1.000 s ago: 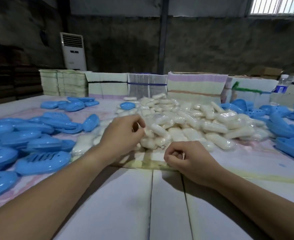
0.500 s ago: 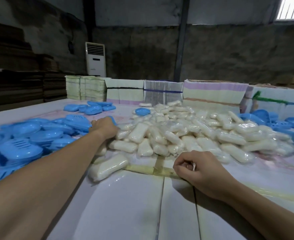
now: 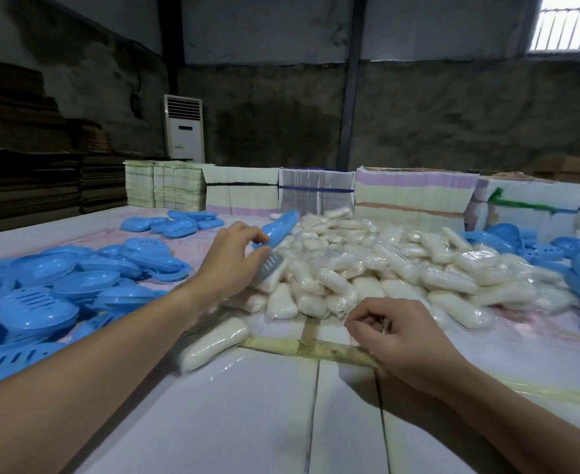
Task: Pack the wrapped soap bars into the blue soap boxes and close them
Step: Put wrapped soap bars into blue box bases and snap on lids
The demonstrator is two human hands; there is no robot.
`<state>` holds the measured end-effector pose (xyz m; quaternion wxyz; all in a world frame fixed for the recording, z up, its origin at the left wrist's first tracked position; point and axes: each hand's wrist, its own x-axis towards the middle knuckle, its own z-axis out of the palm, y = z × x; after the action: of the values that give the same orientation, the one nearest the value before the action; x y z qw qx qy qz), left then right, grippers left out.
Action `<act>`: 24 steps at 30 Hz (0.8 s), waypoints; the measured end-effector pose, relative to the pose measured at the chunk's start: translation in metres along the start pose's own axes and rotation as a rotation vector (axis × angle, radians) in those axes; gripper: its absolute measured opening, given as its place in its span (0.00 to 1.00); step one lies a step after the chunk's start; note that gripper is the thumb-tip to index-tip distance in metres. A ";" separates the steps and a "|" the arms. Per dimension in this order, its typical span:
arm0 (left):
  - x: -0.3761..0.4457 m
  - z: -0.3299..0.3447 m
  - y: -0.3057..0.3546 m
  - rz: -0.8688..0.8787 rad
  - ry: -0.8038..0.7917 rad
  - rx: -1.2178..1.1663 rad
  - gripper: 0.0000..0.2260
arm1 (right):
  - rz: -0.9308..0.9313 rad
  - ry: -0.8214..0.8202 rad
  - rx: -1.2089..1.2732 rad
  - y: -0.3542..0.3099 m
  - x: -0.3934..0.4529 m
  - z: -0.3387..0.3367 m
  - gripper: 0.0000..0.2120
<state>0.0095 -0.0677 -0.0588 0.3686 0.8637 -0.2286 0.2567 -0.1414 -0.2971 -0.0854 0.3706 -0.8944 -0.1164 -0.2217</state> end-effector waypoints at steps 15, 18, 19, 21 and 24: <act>-0.091 0.031 0.072 0.362 -0.607 -0.280 0.11 | 0.258 0.433 -0.016 0.031 0.011 -0.050 0.07; -0.088 0.033 0.074 0.269 -0.586 -0.307 0.07 | 0.292 0.360 -0.127 0.038 0.012 -0.049 0.06; -0.088 0.035 0.073 0.244 -0.589 -0.303 0.06 | 0.306 0.330 -0.175 0.042 0.012 -0.050 0.04; -0.089 0.037 0.072 0.219 -0.597 -0.253 0.08 | 0.341 0.254 -0.294 0.047 0.012 -0.051 0.11; -0.087 0.040 0.073 0.261 -0.579 -0.183 0.09 | 0.392 0.172 -0.384 0.053 0.013 -0.049 0.24</act>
<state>-0.0885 -0.1256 -0.0985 0.3285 0.8274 -0.4548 0.0240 -0.1254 -0.3682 -0.0806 0.2390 -0.9315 0.1348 -0.2387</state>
